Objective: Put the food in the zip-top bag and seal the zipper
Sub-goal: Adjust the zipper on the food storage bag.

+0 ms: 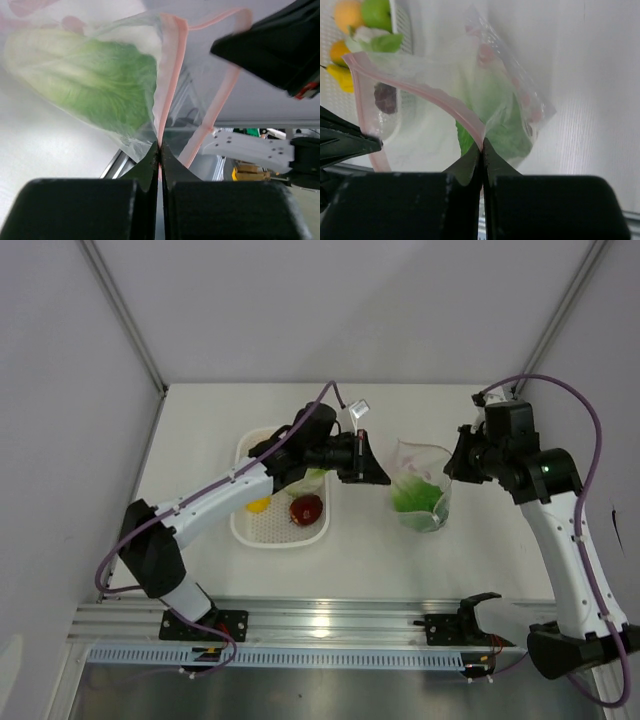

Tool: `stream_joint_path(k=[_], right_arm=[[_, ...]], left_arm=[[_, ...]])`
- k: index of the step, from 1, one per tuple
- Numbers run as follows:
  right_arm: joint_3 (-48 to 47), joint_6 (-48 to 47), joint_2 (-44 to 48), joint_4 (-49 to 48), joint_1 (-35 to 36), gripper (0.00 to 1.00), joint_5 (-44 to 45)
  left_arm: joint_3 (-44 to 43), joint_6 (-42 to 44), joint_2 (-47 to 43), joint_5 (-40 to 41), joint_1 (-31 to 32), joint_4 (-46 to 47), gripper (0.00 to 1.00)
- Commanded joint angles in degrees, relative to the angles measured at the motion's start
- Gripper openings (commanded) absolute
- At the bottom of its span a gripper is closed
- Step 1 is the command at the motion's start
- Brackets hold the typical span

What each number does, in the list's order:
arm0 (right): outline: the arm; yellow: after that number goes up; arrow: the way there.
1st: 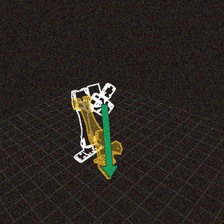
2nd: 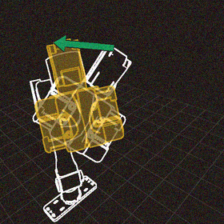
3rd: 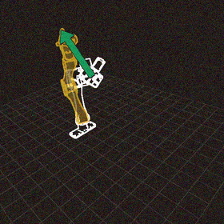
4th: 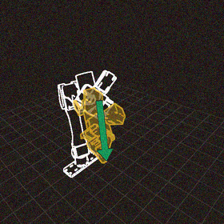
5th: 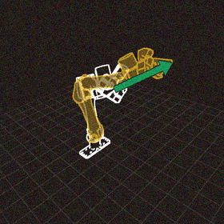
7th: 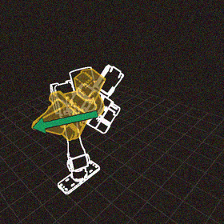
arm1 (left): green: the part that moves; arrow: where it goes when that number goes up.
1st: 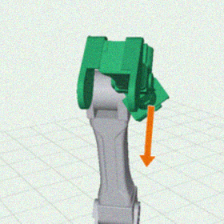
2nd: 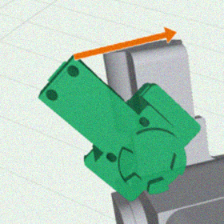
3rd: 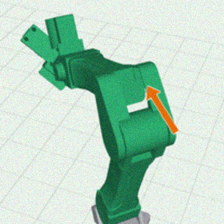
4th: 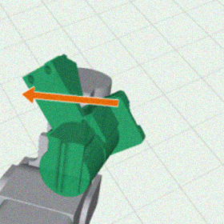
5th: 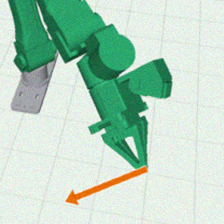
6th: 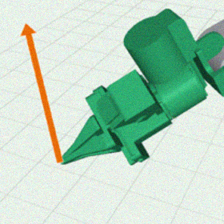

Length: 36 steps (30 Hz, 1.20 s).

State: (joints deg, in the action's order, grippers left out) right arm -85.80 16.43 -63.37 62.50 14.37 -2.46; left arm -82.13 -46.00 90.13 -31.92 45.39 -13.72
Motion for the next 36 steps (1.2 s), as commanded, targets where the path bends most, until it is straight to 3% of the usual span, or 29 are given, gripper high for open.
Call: stream_joint_path(k=[1, 3, 5, 8, 10, 13, 16, 18, 20, 25, 27, 28, 31, 33, 36], right_arm=[[-1.5, -0.1, -1.9, 0.7, -0.2, 0.00, -1.3], [-7.3, -0.3, -1.6, 2.1, -0.1, 0.00, 1.0], [-7.4, -0.2, -1.0, 1.8, -0.2, 0.00, 0.5], [2.0, 0.9, -0.2, -1.4, -0.4, 0.00, -1.7], [3.8, 0.8, -1.0, 0.2, -0.2, 0.00, -2.7], [-0.9, 0.5, 2.8, 1.2, 0.0, 0.00, 0.5], [-4.3, 0.2, 3.7, 2.4, 0.0, 0.00, 1.4], [-0.4, 0.2, 3.3, -0.3, 0.0, 0.00, -0.3], [4.6, 0.6, 0.6, -1.2, 0.0, 0.00, -1.8], [-3.2, 1.1, 2.2, 2.0, 3.1, 0.00, 4.5], [-5.7, 0.8, 3.0, 2.1, 3.2, 0.00, 4.7], [-4.7, 1.0, 3.0, 1.8, 3.1, 0.00, 4.6], [5.9, 1.3, 1.9, -1.3, 2.8, 0.00, 1.3], [6.7, 1.8, 0.3, 1.1, 2.9, 0.00, 1.9], [-0.7, 1.7, 1.7, 2.5, 5.6, 0.00, 7.2]], left_arm=[[1.4, 1.5, -1.4, -0.6, 1.2, 0.4, 0.01], [-2.4, 3.9, -2.6, 2.2, 1.5, -2.7, 0.00], [-3.0, 5.6, -2.5, 4.7, 1.7, -3.7, 0.01], [-2.2, 5.7, 3.3, 2.9, 0.7, -6.6, 0.01], [-6.1, 6.9, 5.4, 0.8, 0.6, -11.3, 0.00], [-4.8, 9.6, -3.3, 8.6, 2.9, -7.2, 0.01], [-2.3, 7.9, -7.0, 9.2, 2.9, -4.5, 0.01], [-6.0, 7.9, 0.1, 4.3, 2.0, -5.3, 0.01], [-9.8, 8.6, 6.5, 1.4, 1.6, -13.9, 0.00], [-0.6, 7.0, -5.1, 7.4, 5.6, 1.6, 0.01], [-4.3, 8.7, -3.3, 7.7, 5.2, -3.0, 0.01], [-6.1, 9.3, 2.1, 6.1, 4.8, -5.9, 0.01], [-11.1, 8.0, 10.0, -0.7, 2.9, -11.2, 0.01], [-8.2, 6.8, 7.3, 0.4, 3.3, -5.9, 0.01], [-5.1, 7.1, -2.9, 7.1, 4.9, 0.1, 0.01]])
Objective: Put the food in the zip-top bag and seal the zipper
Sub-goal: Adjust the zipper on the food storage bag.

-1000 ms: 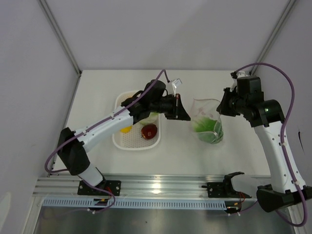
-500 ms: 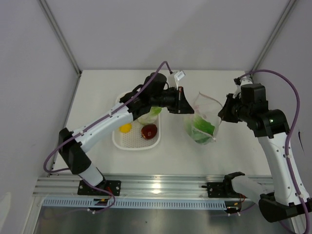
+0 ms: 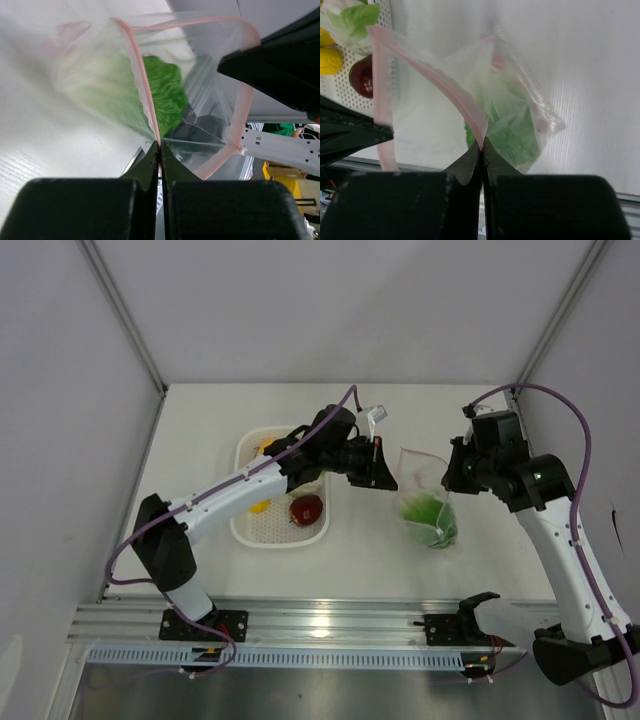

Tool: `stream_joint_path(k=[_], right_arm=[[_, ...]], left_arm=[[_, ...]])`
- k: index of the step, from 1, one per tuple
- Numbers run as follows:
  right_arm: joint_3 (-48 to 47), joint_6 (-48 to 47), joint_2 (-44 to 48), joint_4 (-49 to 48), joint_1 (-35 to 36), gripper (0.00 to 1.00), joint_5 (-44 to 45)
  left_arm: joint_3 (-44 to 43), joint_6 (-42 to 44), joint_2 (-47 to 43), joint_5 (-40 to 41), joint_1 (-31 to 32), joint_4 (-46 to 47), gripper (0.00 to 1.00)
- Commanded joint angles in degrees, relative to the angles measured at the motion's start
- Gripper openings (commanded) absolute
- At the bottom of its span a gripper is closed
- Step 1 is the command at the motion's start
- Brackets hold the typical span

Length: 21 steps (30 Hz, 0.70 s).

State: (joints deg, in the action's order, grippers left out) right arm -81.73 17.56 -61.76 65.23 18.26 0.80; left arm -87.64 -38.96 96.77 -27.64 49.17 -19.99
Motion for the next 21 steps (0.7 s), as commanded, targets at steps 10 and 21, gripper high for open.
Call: stream_joint_path(k=[10, 21], right_arm=[[2.4, -0.1, -2.2, -2.2, 0.3, 0.00, 2.0], [-1.2, -0.1, 2.5, -4.2, -0.5, 0.00, -0.1]], left_arm=[[5.0, -1.7, -4.9, -3.3, -2.1, 6.4, 0.01], [4.9, -1.3, -4.6, -1.6, -3.1, 6.6, 0.01]])
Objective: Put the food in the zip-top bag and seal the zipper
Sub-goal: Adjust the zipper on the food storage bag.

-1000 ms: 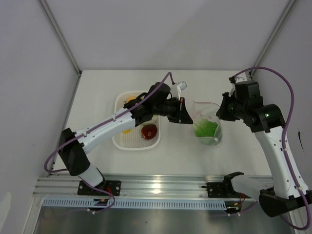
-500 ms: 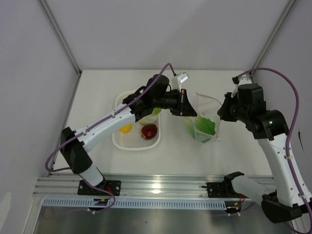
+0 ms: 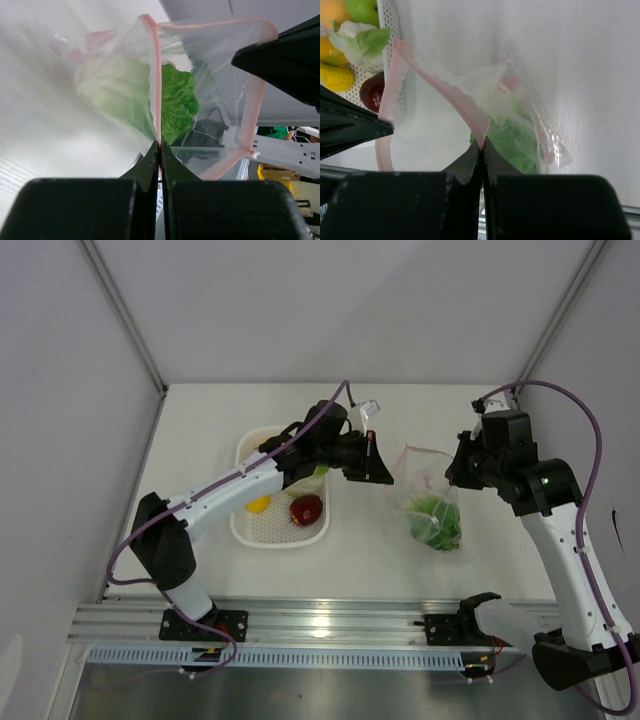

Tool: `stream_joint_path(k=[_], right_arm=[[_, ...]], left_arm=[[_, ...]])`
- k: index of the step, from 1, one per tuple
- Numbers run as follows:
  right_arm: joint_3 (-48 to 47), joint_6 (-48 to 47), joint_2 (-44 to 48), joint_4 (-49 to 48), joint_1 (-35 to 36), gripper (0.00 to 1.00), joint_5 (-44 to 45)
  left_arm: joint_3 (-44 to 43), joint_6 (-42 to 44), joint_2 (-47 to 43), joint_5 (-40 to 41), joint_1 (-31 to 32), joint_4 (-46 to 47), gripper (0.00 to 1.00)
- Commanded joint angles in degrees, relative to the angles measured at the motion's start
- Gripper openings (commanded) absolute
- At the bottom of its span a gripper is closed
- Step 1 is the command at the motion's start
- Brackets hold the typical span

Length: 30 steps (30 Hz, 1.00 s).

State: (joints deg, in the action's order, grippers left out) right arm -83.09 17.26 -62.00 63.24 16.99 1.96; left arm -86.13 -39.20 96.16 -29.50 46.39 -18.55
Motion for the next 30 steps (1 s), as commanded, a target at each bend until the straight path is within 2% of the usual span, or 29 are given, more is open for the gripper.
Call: stream_joint_path(k=[1, 3, 5, 8, 11, 14, 16, 17, 22, 28, 30], right_arm=[[2.3, 0.3, 3.8, -3.3, 0.5, 0.00, -1.3], [3.0, -1.0, 3.4, -2.5, -0.5, 0.00, -1.3], [1.9, -1.5, 0.2, -0.1, -0.5, 0.00, -1.3], [2.3, -1.6, 0.6, -1.7, -0.4, 0.00, -4.0], [2.8, -2.0, 0.3, -1.4, -0.3, 0.00, -4.9], [3.5, -2.8, -0.8, -0.7, -0.3, 0.00, -5.0], [3.6, -2.8, -0.8, -0.8, -0.3, 0.00, -5.2], [3.5, -2.8, -0.9, -0.9, -0.2, 0.00, -5.3], [2.5, -2.5, -1.7, -0.4, 0.5, 0.00, -5.3], [1.9, -1.9, -1.5, -0.1, 1.1, 0.00, -5.0], [2.3, -1.6, -1.5, -0.4, 1.2, 0.00, -4.9]], left_arm=[[3.2, -1.0, -4.2, 0.6, -0.5, 4.6, 0.00], [-0.5, 0.2, -1.1, -0.6, -1.6, -0.8, 0.01], [-0.9, 0.2, 0.2, -2.3, -1.9, -1.0, 0.00], [0.2, 0.0, -0.9, -2.1, -1.9, 0.7, 0.15], [1.7, 0.4, -2.1, -1.7, -1.9, 0.0, 0.39], [4.8, 0.1, -3.8, -0.5, -1.1, 0.1, 0.50], [6.7, -0.1, -5.8, 0.8, -0.2, 0.1, 0.52], [7.1, -0.3, -6.2, 1.5, 0.9, -0.1, 0.56], [7.4, -0.4, -6.3, 7.4, 3.4, -2.5, 0.58], [6.9, -1.3, -4.1, 8.4, 6.1, -2.2, 0.56], [5.9, -1.8, -3.3, 8.0, 6.3, -1.7, 0.45]])
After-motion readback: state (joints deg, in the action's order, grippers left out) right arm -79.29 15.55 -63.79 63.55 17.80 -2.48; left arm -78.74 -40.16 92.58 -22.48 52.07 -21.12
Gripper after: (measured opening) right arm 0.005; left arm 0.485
